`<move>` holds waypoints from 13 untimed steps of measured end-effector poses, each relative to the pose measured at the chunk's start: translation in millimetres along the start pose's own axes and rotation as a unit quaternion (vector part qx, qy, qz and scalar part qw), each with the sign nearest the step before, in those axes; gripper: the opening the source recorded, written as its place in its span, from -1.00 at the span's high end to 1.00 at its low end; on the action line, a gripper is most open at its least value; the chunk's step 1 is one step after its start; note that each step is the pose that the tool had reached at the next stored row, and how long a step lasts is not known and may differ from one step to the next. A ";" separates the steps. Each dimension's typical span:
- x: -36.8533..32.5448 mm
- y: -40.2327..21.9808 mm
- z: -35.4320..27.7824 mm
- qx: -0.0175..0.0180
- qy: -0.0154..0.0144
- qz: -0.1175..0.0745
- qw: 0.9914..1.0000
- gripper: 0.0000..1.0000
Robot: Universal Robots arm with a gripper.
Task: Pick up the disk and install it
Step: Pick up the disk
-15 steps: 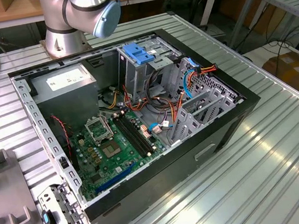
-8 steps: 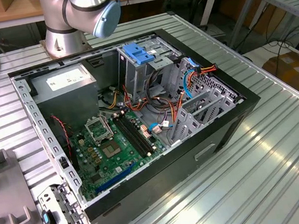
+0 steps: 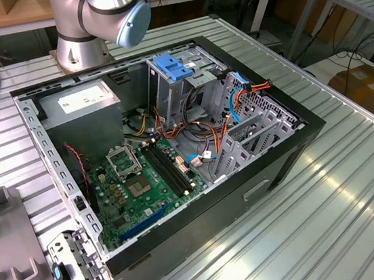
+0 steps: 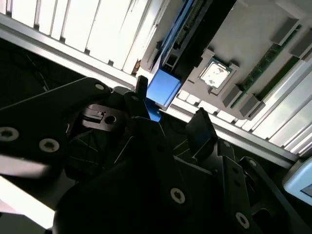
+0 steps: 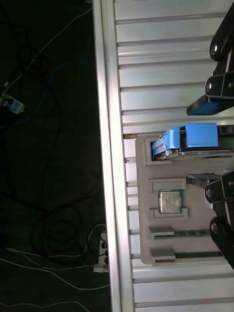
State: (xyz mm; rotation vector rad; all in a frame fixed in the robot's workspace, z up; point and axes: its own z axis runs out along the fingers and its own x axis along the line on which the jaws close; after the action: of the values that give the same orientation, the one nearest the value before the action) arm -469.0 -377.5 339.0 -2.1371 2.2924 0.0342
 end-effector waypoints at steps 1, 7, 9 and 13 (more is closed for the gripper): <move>-0.1 -0.4 1.7 0.000 0.000 0.000 1.000 -0.18; -2.2 -1.3 14.4 0.000 0.000 -0.001 1.000 -0.18; -2.4 -1.3 18.1 0.000 0.000 -0.001 1.000 -0.18; -2.2 -1.4 30.1 0.000 0.000 -0.002 1.000 -0.18</move>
State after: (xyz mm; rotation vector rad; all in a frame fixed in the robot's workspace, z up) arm -467.7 -374.8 309.0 -2.1411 2.2887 0.0341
